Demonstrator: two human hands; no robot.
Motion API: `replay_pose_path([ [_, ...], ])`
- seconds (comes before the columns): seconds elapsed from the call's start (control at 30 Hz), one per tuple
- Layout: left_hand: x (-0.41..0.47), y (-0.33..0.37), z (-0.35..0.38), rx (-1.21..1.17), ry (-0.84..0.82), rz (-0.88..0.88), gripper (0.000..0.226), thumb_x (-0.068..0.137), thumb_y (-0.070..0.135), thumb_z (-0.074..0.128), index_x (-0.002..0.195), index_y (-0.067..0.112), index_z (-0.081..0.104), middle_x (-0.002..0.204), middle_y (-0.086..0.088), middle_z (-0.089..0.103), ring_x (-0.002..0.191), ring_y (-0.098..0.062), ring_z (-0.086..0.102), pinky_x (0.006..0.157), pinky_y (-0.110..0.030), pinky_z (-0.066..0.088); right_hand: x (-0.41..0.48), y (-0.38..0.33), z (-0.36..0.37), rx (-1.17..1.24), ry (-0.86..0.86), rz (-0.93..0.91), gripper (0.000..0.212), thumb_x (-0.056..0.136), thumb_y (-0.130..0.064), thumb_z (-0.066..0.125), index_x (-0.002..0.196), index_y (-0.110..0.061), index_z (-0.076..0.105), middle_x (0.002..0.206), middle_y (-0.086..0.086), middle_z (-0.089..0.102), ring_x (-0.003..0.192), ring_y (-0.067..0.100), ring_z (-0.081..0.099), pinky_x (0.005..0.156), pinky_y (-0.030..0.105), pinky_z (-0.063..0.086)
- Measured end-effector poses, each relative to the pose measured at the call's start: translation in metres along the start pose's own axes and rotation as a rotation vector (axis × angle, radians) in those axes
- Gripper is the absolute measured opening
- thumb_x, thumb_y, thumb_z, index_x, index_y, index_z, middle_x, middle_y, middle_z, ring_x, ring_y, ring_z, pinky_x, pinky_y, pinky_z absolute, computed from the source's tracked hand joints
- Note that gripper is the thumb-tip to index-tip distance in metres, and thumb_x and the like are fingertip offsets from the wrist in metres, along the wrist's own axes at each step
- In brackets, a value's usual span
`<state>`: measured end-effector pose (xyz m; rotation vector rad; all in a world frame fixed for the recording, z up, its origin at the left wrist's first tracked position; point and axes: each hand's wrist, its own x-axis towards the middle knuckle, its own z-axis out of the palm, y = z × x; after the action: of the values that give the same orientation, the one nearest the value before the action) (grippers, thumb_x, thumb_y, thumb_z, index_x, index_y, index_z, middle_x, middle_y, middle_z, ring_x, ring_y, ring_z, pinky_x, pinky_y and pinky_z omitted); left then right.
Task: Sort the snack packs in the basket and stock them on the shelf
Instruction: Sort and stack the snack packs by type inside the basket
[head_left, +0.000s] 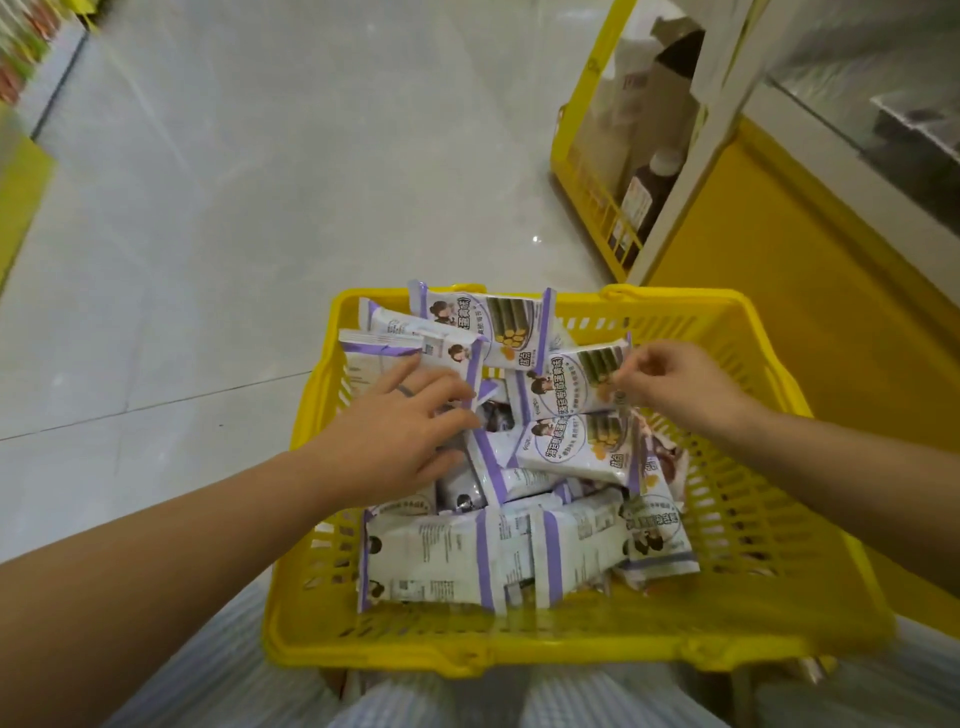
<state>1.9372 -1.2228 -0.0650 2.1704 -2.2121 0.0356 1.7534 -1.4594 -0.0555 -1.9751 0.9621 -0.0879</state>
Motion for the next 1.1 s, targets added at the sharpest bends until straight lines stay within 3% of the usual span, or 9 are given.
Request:
replay_pose_path([
  [0.07, 0.003, 0.001, 0.004, 0.057, -0.031, -0.016, 0.034, 0.088, 0.038, 0.062, 0.120, 0.026, 0.064, 0.129, -0.004, 0.059, 0.129, -0.026, 0.048, 0.112, -0.051, 0.029, 0.004, 0.019, -0.001, 0.108, 0.040, 0.178, 0.039, 0.085, -0.022, 0.070, 0.118, -0.013, 0.051, 0.093, 0.003, 0.059, 0.080, 0.021, 0.060, 0.060, 0.028, 0.047],
  [0.17, 0.006, 0.002, 0.006, 0.105, -0.024, -0.010, 0.034, 0.085, 0.035, 0.067, 0.118, 0.024, 0.066, 0.129, -0.006, 0.060, 0.128, -0.029, 0.050, 0.110, -0.054, 0.033, 0.003, 0.036, 0.011, 0.346, -0.213, 0.356, 0.081, 0.080, -0.017, 0.076, 0.137, -0.043, 0.026, 0.110, -0.001, 0.065, 0.094, 0.028, 0.067, 0.071, 0.045, 0.054],
  [0.27, 0.008, 0.003, 0.007, 0.111, 0.003, -0.004, 0.034, 0.080, 0.031, 0.073, 0.113, 0.023, 0.068, 0.125, -0.007, 0.063, 0.125, -0.030, 0.053, 0.106, -0.056, 0.038, 0.011, 0.039, 0.018, 0.398, -0.296, 0.350, 0.075, 0.079, -0.009, 0.075, 0.126, -0.049, 0.033, 0.099, 0.001, 0.070, 0.085, 0.025, 0.071, 0.071, 0.048, 0.057],
  [0.4, 0.008, 0.002, 0.008, 0.102, 0.021, 0.001, 0.030, 0.080, 0.030, 0.072, 0.110, 0.023, 0.069, 0.125, -0.008, 0.063, 0.124, -0.031, 0.054, 0.105, -0.057, 0.038, 0.017, 0.029, 0.022, 0.508, -0.348, 0.351, 0.064, 0.078, -0.004, 0.074, 0.131, -0.023, 0.043, 0.107, 0.010, 0.064, 0.081, 0.027, 0.073, 0.066, 0.042, 0.060],
  [0.5, 0.008, 0.000, 0.010, 0.109, -0.005, -0.010, 0.033, 0.081, 0.030, 0.072, 0.112, 0.024, 0.069, 0.127, -0.007, 0.062, 0.126, -0.030, 0.052, 0.108, -0.055, 0.036, 0.003, 0.030, 0.035, 0.487, -0.500, 0.294, 0.072, 0.076, -0.009, 0.077, 0.133, -0.031, 0.040, 0.120, 0.012, 0.059, 0.090, 0.031, 0.071, 0.072, 0.046, 0.059],
  [0.63, 0.006, -0.002, 0.012, 0.114, 0.026, 0.004, 0.034, 0.083, 0.031, 0.068, 0.115, 0.024, 0.067, 0.128, -0.008, 0.061, 0.126, -0.030, 0.052, 0.108, -0.053, 0.034, -0.014, 0.025, 0.045, 0.408, -0.451, 0.155, 0.076, 0.076, -0.013, 0.079, 0.131, -0.044, 0.038, 0.122, -0.004, 0.062, 0.097, 0.016, 0.070, 0.081, 0.046, 0.058],
  [0.8, 0.011, 0.002, 0.004, 0.025, 0.164, 0.082, 0.049, 0.095, 0.051, 0.042, 0.132, 0.023, 0.056, 0.139, -0.007, 0.053, 0.131, -0.027, 0.045, 0.114, -0.047, 0.029, -0.032, -0.008, 0.070, 0.478, -0.609, -0.076, 0.099, 0.077, -0.009, 0.079, 0.144, -0.046, 0.017, 0.138, -0.021, 0.043, 0.112, 0.012, 0.063, 0.082, 0.031, 0.057],
  [0.93, 0.021, 0.015, 0.004, -0.031, 0.107, 0.181, 0.070, 0.089, 0.069, 0.039, 0.142, 0.023, 0.041, 0.144, -0.004, 0.047, 0.139, -0.025, 0.036, 0.118, -0.052, 0.016, -0.028, -0.036, 0.087, 0.276, -0.663, -0.209, 0.045, 0.088, 0.002, 0.062, 0.128, -0.013, 0.050, 0.125, 0.014, 0.058, 0.113, 0.022, 0.060, 0.084, 0.016, 0.052],
  [1.1, 0.019, 0.007, 0.006, 0.155, -0.123, 0.143, 0.079, 0.083, 0.072, 0.048, 0.145, 0.023, 0.041, 0.140, 0.000, 0.052, 0.139, -0.026, 0.038, 0.117, -0.055, 0.004, -0.019, -0.012, 0.069, 0.128, -0.720, -0.155, 0.043, 0.092, 0.000, 0.056, 0.121, -0.032, 0.056, 0.125, -0.010, 0.060, 0.106, 0.008, 0.064, 0.087, 0.027, 0.055],
])
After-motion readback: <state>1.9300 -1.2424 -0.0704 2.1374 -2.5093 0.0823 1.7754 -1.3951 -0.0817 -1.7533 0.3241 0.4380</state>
